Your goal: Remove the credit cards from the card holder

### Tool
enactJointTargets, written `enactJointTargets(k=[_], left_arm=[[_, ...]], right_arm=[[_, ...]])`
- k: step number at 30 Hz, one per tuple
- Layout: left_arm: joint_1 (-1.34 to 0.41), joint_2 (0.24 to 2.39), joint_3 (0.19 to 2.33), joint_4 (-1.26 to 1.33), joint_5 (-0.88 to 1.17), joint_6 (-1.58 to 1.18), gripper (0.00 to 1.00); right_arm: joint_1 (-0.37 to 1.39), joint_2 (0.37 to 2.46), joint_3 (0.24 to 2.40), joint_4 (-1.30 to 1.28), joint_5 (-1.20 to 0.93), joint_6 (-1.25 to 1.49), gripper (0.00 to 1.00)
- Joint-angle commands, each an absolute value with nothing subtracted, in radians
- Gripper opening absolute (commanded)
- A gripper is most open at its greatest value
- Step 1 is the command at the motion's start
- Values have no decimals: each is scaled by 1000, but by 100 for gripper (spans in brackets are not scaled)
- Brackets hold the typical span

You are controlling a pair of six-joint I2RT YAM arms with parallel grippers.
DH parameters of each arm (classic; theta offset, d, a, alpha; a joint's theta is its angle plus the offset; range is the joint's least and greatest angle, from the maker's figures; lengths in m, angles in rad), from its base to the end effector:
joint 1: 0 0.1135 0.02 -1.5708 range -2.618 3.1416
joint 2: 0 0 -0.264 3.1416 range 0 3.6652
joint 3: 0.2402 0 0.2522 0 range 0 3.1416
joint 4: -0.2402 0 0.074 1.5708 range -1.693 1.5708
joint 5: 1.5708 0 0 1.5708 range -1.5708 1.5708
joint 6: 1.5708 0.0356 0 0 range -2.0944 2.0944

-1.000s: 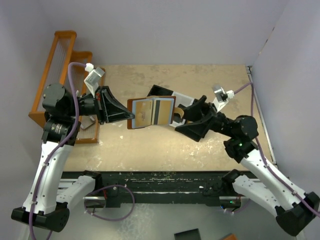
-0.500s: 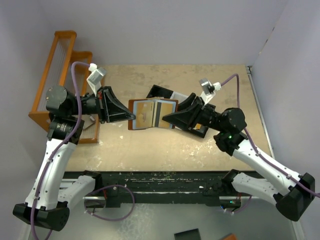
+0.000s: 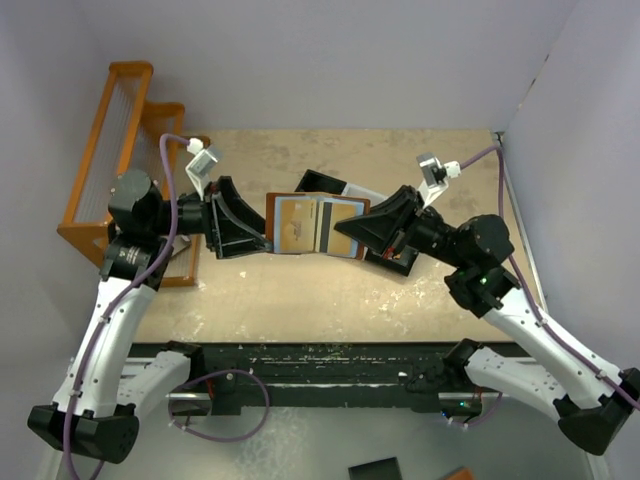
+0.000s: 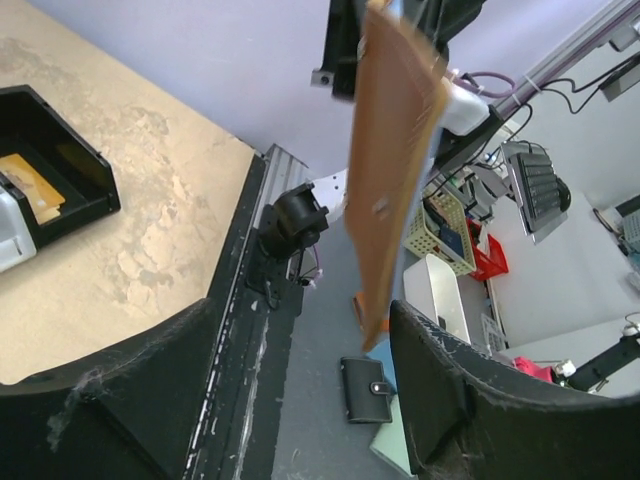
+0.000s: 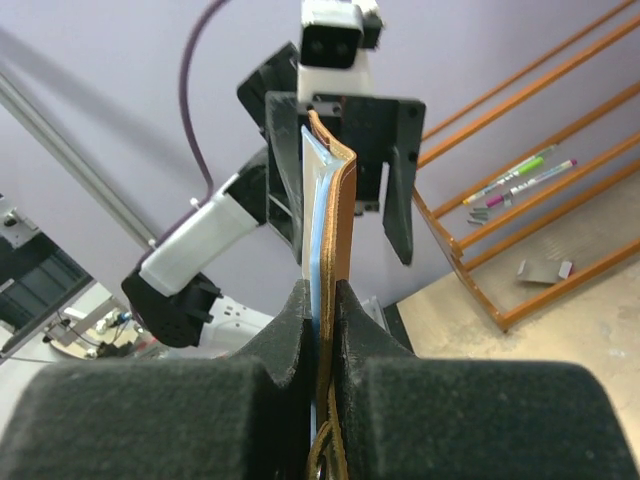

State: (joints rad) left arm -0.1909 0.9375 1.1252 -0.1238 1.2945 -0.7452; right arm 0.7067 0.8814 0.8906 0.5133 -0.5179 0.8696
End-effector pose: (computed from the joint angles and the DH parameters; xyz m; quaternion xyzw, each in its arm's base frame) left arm 0.1671 -0.0672 0.4363 0.2737 0.6453 -0.6307 0.3331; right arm 0.1311 0.1351 0.4318 -0.1816 0.5002 0.6838 0.4993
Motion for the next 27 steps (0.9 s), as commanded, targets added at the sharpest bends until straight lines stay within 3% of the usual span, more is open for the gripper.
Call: enactJointTargets(k=[1, 18, 27], left_arm=[[-191, 888, 1039, 95, 1302, -861, 74], [-192, 879, 1026, 235, 1330, -954, 75], [-192, 896, 980, 287, 1305, -1017, 46]], right_arm=[[712, 883, 965, 514, -517, 856, 0], [727, 928, 994, 439, -487, 843, 0], [738, 937, 927, 574, -525, 933, 0]])
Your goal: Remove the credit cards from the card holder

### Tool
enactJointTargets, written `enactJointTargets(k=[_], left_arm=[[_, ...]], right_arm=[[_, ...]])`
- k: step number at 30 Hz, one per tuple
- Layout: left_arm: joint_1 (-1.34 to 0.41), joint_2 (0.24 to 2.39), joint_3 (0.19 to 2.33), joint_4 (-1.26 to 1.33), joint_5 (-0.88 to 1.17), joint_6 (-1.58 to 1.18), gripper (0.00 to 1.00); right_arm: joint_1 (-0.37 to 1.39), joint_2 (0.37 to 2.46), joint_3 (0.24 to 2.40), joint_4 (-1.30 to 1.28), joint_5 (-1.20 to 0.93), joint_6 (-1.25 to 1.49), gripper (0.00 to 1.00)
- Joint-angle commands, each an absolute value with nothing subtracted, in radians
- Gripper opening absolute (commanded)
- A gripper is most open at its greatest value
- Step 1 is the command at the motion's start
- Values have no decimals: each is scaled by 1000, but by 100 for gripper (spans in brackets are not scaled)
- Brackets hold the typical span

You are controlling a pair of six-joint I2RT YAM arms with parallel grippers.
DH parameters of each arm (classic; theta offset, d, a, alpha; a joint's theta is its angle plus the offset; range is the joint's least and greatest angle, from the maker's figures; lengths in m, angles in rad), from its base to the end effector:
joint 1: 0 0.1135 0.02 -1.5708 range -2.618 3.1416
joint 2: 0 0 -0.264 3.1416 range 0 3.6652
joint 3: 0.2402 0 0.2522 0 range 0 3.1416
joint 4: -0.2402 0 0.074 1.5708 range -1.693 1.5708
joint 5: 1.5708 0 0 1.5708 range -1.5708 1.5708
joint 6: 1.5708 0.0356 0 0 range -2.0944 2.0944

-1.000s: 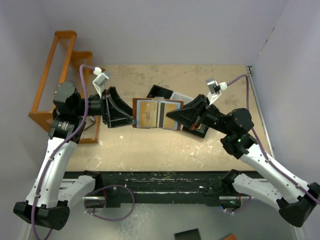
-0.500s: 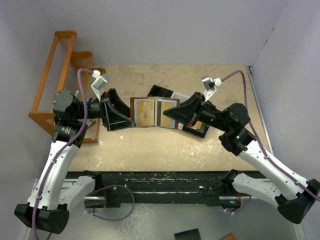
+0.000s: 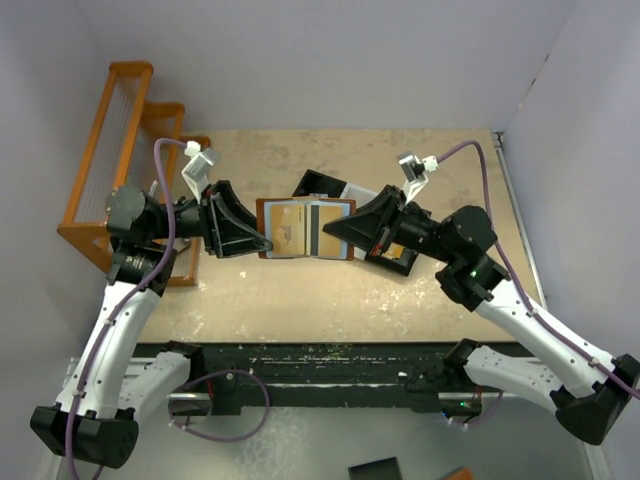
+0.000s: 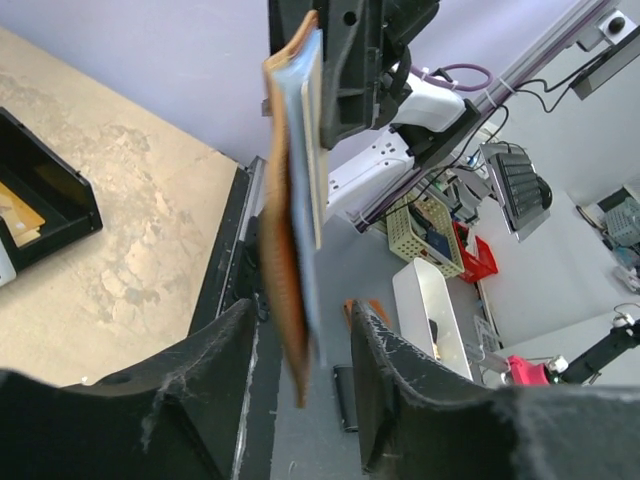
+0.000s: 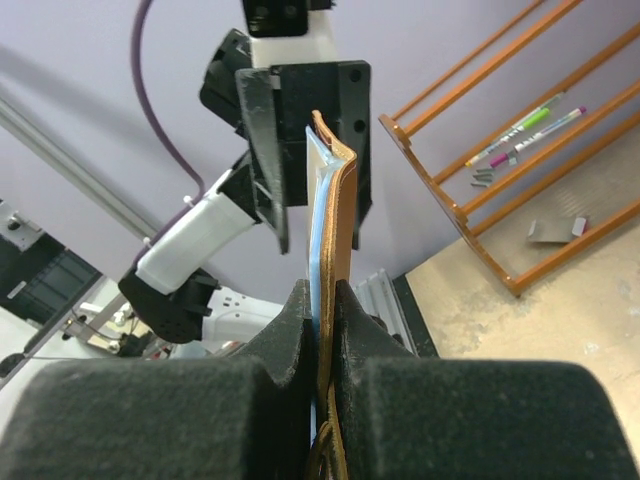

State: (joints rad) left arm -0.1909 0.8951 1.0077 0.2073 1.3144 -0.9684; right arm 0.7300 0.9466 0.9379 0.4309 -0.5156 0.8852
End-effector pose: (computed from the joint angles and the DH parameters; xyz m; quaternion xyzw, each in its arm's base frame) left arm 0.1607 -0.0661 0.4327 0.2826 0.6166 -0.6508 0.3411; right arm 0.1425 0.1511 0.4286 -0.1727 0.5403 0.6824 0.4611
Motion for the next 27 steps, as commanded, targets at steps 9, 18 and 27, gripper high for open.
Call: enactJointTargets(k=[9, 18, 27], left_arm=[[-191, 894, 951, 447, 1329, -1153, 15], [-192, 893, 938, 540, 1362, -1226, 0], [-192, 900, 943, 532, 1349, -1236, 0]], right_arm=[[738, 953, 873, 623, -533, 970, 0], [735, 950, 832, 545, -518, 971, 34], [603, 859, 862, 310, -446, 921, 71]])
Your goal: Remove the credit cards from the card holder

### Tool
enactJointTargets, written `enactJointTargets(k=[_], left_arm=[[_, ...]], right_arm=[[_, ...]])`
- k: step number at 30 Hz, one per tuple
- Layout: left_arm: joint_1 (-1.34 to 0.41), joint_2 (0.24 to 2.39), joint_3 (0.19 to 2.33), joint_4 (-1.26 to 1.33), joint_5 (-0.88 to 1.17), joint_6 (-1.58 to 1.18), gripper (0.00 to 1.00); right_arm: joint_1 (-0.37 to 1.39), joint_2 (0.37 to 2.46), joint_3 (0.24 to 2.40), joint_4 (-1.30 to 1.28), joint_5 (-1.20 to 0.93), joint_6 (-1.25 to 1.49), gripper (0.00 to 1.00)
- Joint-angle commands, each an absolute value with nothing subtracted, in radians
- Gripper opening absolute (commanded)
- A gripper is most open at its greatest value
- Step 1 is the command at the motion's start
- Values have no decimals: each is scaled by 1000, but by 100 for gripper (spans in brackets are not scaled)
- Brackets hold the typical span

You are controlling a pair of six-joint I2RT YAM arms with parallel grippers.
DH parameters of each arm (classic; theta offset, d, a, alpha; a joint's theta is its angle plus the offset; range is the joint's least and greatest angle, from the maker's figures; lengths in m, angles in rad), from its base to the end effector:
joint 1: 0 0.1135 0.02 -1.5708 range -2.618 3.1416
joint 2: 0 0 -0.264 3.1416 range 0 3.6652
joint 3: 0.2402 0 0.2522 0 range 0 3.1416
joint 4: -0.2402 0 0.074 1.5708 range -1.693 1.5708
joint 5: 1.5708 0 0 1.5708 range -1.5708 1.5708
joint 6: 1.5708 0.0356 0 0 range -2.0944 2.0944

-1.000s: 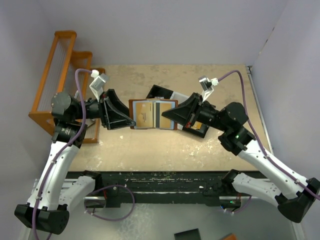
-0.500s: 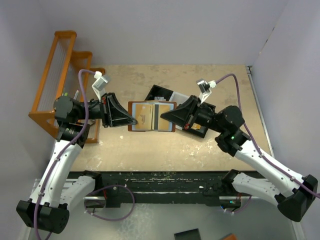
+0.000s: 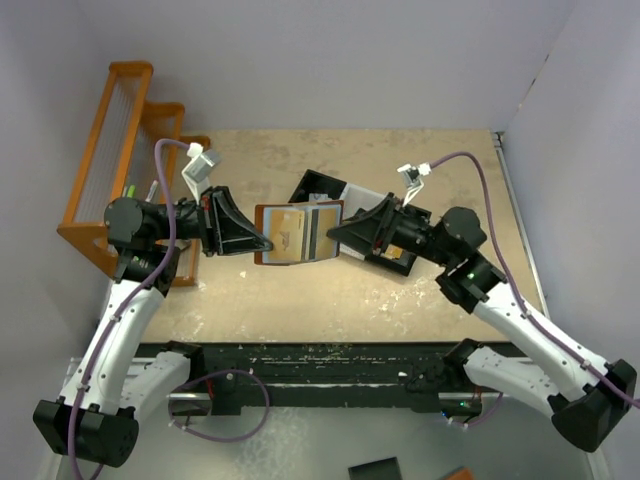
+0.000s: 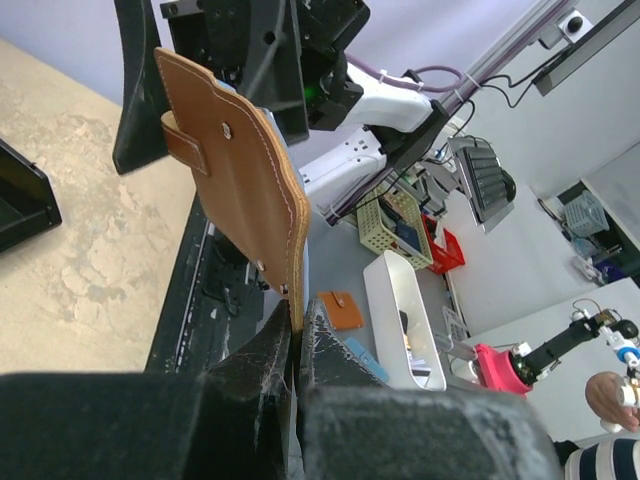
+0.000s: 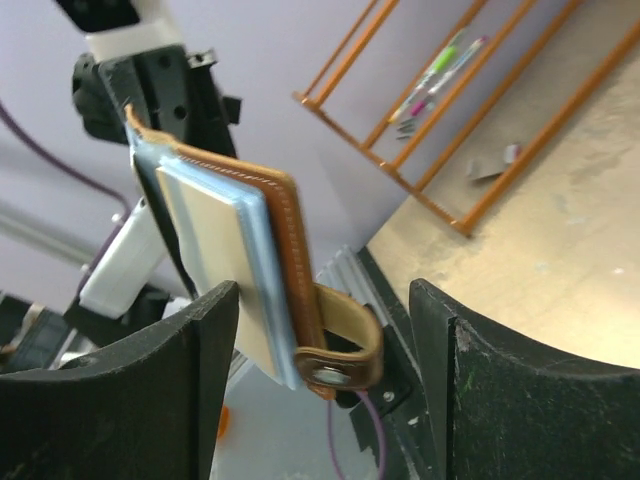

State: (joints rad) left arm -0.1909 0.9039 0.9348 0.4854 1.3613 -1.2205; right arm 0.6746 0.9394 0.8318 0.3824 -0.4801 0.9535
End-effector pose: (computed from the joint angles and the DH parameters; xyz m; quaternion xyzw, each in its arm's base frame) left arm 0.1608 -0.0665 0.4287 0.2808 0.6081 -0.6766 0.3058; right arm 0.1582 0.1476 0.3886 -0.1062 0.6069 0.6616 0.4274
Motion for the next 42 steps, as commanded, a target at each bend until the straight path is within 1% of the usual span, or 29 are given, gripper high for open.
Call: enactJointTargets(k=[1, 3, 6, 7, 10, 14, 21, 23, 30, 38, 42], left_arm=[[-192, 901, 947, 507, 1346, -1220, 0], [-192, 903, 965, 399, 1335, -1153, 0], [-192, 905, 1015, 136, 1283, -957, 0], [-192, 910, 1039, 36, 1256, -858, 0], [-192, 939, 1088, -157, 1192, -712, 0], [-192, 953, 1107, -262, 1121, -627, 0], [-192, 960, 1102, -237, 1165, -649, 0], [-192, 958, 1088, -185, 1190, -690, 0], [-192, 944, 1036, -1, 1284, -833, 0], [-192, 940, 1022, 37, 1295, -867, 0], [-192, 940, 1024, 46, 1297, -875, 0]], right_arm=[[582, 834, 868, 293, -445, 908, 71], [555, 791, 900, 228, -433, 870, 71], [554, 765, 973, 145, -437, 795, 70], [554, 765, 992, 166, -433, 781, 70], [557, 794, 1042, 209, -508, 791, 67], [570, 845, 1043, 268, -564, 827, 64], [673, 970, 1016, 380, -588, 853, 64], [679, 996, 966, 412, -594, 867, 64], [681, 1050, 893, 561, -633, 947, 64], [712, 1109, 862, 705, -660, 1021, 59], [743, 1139, 880, 705, -653, 1019, 56]])
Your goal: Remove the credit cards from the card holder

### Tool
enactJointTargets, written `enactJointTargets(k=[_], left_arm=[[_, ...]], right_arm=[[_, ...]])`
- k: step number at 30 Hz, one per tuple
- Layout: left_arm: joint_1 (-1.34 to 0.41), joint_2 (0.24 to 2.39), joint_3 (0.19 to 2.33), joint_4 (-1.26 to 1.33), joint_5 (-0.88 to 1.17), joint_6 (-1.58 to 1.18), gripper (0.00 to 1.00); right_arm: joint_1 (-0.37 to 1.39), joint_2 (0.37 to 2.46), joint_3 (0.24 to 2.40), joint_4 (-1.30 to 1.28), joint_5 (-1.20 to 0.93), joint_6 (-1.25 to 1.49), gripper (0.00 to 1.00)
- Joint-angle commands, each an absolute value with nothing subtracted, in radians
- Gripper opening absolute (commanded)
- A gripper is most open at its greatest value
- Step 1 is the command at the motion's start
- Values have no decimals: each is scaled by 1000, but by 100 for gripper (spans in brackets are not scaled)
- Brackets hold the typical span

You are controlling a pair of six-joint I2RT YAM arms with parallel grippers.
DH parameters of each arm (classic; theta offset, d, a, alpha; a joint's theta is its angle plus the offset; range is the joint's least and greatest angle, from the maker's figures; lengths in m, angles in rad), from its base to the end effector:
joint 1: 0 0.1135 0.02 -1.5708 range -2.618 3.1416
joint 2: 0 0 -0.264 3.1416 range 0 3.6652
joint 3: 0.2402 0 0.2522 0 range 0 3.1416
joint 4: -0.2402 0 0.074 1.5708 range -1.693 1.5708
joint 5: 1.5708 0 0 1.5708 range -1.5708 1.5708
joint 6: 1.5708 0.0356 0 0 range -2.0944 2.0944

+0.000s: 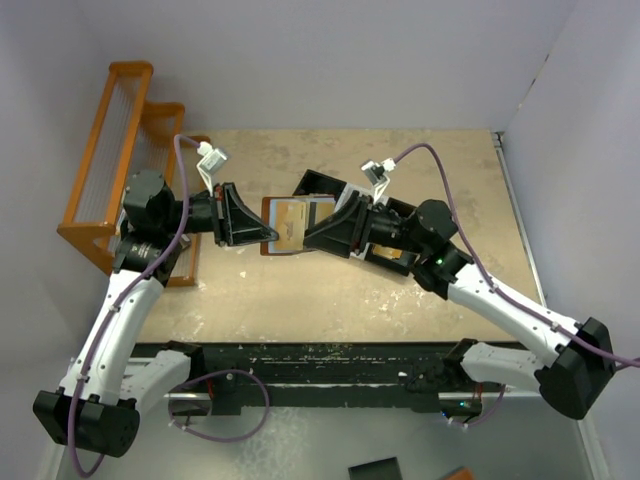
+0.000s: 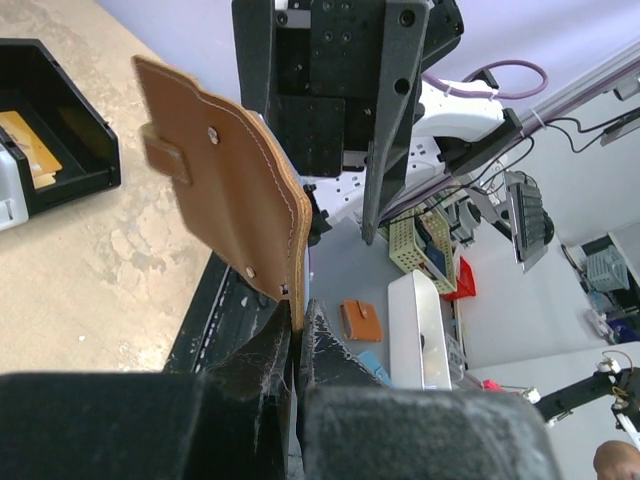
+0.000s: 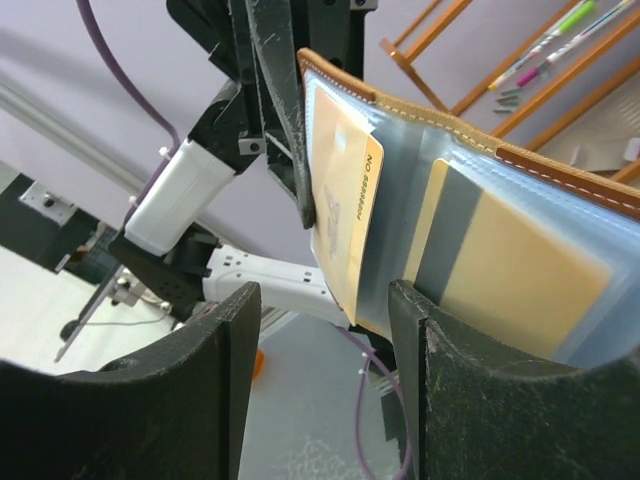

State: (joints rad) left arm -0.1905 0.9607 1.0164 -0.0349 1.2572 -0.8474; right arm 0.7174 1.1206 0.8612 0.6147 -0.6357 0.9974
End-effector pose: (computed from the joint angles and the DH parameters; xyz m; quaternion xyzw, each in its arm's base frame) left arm 0.1850 -0.0702 0.4052 0.2151 0.6712 -0.6439 0.2977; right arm 0.1771 0.1826 0.3821 -0.1784 0.5729 0.7064 0.3754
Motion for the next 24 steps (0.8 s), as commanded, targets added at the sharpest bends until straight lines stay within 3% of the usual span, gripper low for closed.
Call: enactJointTargets(k=[1, 9, 20, 24], left_arm=[[-192, 938, 1025, 48, 1297, -877, 0], [-192, 930, 1013, 124, 1322, -941, 0], [-191, 922, 979, 270, 1354, -1068, 0], [-193, 917, 983, 270, 1356, -1074, 0]], right_arm=[[745, 1143, 878, 718, -653, 1025, 55], [747, 1160, 842, 826, -665, 1088, 50], [749, 1215, 836, 1001, -672, 1176, 12], [749, 1177, 805, 962, -668, 1149, 3]])
